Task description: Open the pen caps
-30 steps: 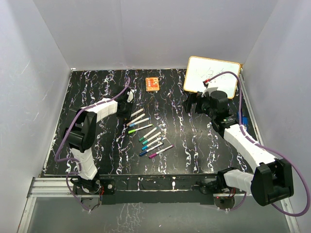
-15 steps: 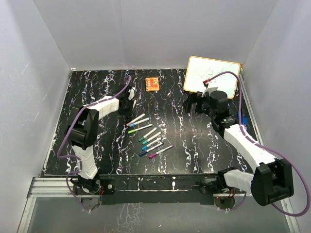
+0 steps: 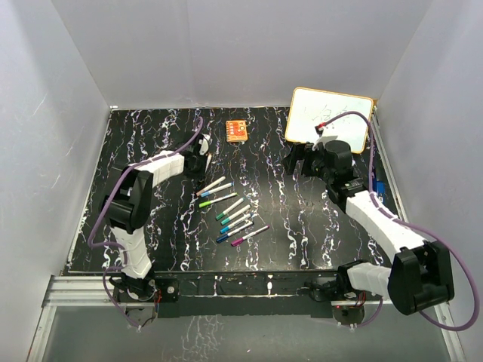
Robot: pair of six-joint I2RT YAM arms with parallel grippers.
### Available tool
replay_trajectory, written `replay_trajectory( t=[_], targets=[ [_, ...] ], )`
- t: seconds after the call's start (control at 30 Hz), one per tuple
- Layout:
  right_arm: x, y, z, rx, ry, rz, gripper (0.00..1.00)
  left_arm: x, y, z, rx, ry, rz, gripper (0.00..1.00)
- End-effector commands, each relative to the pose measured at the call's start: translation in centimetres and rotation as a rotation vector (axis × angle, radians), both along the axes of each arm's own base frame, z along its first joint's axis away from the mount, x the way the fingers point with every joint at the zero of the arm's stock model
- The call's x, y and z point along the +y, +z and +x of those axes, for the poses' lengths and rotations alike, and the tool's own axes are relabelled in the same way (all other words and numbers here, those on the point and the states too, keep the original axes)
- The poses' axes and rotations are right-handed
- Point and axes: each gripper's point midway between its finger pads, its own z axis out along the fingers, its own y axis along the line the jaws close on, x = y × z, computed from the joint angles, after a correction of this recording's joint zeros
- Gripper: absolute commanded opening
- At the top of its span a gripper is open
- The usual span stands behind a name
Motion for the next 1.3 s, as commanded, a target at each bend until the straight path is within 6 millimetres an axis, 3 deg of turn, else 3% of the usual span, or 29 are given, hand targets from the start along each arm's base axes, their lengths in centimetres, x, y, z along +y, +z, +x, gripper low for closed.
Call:
replay_trajectory(
  t=[0.0, 0.17, 0.33, 0.63, 0.87, 0.97, 1.1, 1.27],
  targets=[
    [2.0, 2.2, 1.4, -0.018, 0.027, 0.122, 0.94, -3.2, 3.6, 0.1, -0.093, -0.058, -0.175, 0.0],
    [4.4, 1.5, 1.5, 0.047, 0.1, 0.248, 0.92, -7.5, 9.7, 0.4, -0.227, -0.138, -0.413, 0.0],
    [5.6, 1.1, 1.6, 0.066, 0.129, 0.333, 0.91, -10.9, 12.8, -0.7, -0.266, -0.205, -0.533, 0.0],
    [6.9, 0.6, 2.1, 0.081, 0.17, 0.399, 0.86, -17.7, 13.3, -5.0, -0.222, -0.346, -0.649, 0.0],
    [7.2, -0.2, 2.2, 0.097, 0.169, 0.419, 0.83, -21.4, 13.6, -7.6, -0.225, -0.418, -0.682, 0.0],
    [7.3, -0.4, 2.2, 0.1, 0.168, 0.426, 0.8, -22.3, 13.6, -8.2, -0.226, -0.435, -0.683, 0.0],
    [7.4, -0.7, 2.2, 0.11, 0.17, 0.439, 0.68, -22.9, 14.2, -8.6, -0.255, -0.435, -0.711, 0.0],
    [7.4, -0.7, 2.1, 0.112, 0.168, 0.452, 0.58, -22.8, 14.8, -8.3, -0.295, -0.399, -0.722, 0.0]
  ],
)
